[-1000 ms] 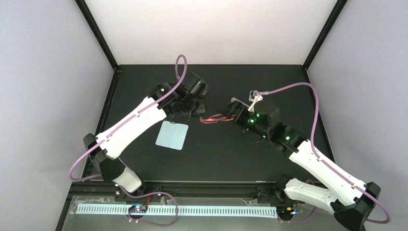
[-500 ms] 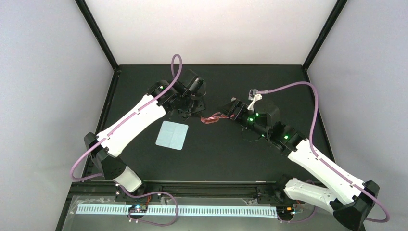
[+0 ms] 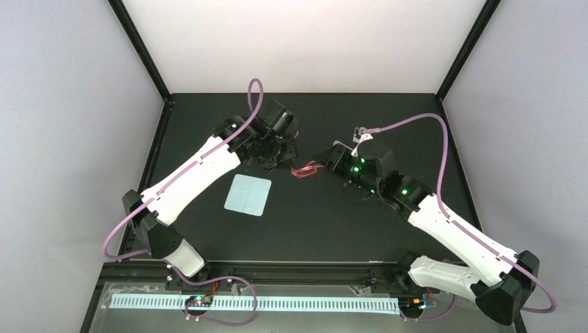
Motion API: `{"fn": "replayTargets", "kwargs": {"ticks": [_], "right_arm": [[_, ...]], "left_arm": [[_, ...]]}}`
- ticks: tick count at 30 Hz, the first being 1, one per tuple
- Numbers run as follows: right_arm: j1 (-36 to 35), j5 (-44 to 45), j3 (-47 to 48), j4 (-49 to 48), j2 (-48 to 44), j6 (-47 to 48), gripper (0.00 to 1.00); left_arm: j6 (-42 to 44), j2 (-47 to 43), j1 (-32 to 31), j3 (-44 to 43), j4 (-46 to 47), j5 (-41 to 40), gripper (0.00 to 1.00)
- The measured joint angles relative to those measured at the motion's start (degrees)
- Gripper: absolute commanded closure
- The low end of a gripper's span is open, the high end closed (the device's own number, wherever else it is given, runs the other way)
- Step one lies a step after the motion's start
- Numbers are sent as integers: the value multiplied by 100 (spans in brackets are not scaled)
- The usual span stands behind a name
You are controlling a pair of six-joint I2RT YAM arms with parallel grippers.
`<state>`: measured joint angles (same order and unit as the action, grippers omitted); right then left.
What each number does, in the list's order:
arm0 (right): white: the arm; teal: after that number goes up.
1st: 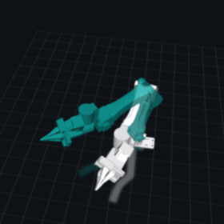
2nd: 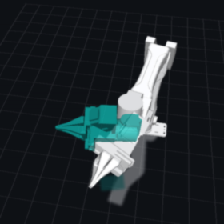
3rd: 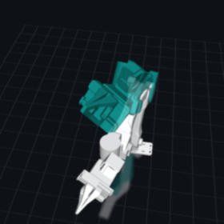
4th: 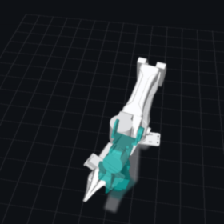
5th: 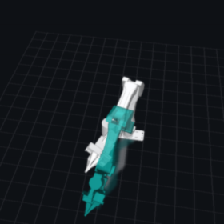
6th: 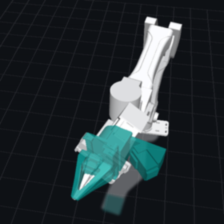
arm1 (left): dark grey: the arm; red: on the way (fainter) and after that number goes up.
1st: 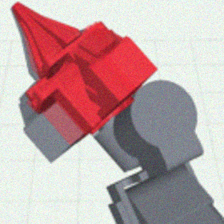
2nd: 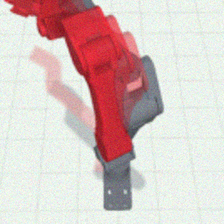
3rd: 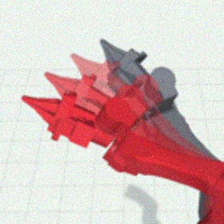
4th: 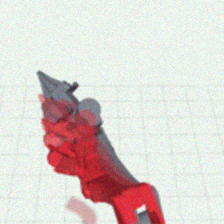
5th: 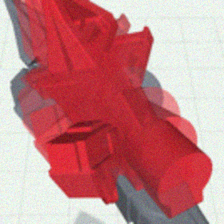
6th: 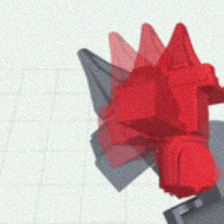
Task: Organize the sunglasses
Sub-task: Fold the sunglasses at the center of the board.
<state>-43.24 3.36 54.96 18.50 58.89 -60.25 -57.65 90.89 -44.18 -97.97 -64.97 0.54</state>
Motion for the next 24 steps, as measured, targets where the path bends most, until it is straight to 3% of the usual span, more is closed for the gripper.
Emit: {"fn": "replayTargets", "kwargs": {"ticks": [16,24], "right_arm": [[20,-48,542,111,415,208,56],[20,-107,656,120,586,317,56]], "left_arm": [[767,-518,35,831,1034,234,98],[1346,-920,24,1386,1635,409,82]]}}
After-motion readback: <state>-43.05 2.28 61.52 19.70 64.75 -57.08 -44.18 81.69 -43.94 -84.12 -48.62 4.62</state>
